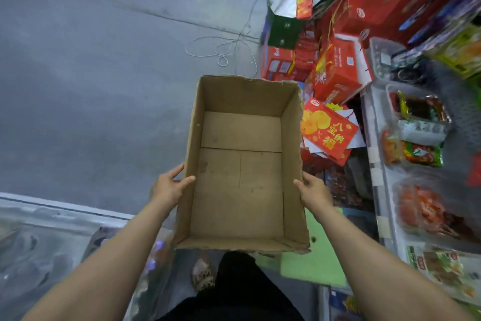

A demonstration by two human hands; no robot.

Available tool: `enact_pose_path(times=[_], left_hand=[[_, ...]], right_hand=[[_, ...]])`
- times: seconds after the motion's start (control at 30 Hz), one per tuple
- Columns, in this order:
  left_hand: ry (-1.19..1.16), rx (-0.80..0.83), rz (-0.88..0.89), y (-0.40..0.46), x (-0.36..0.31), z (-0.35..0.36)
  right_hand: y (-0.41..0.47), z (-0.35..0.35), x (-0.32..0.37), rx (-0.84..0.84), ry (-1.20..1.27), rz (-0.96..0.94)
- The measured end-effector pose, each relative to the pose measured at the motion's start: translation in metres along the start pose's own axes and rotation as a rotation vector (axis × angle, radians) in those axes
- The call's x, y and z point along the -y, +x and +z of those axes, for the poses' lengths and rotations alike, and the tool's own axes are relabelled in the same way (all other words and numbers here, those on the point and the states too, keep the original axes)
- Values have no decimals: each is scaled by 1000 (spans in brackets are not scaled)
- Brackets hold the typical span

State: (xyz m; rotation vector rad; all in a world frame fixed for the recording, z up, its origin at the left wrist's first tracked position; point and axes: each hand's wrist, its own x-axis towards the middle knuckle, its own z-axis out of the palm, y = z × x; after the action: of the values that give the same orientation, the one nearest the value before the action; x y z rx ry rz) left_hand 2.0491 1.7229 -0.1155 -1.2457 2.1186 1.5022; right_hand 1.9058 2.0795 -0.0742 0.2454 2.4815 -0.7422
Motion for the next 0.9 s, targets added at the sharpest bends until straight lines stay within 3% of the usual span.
enact_pose_path(times=[0.37, 0.7, 0.9], left_hand=[[-268, -6, -17, 129, -128, -108], [-220, -249, -72, 283, -280, -203], [-176, -329, -53, 396, -344, -278]], right_hand=[[147, 6, 217, -9, -32, -198], [305, -32, 457, 25, -157, -308], [397, -10, 604, 56, -184, -366]])
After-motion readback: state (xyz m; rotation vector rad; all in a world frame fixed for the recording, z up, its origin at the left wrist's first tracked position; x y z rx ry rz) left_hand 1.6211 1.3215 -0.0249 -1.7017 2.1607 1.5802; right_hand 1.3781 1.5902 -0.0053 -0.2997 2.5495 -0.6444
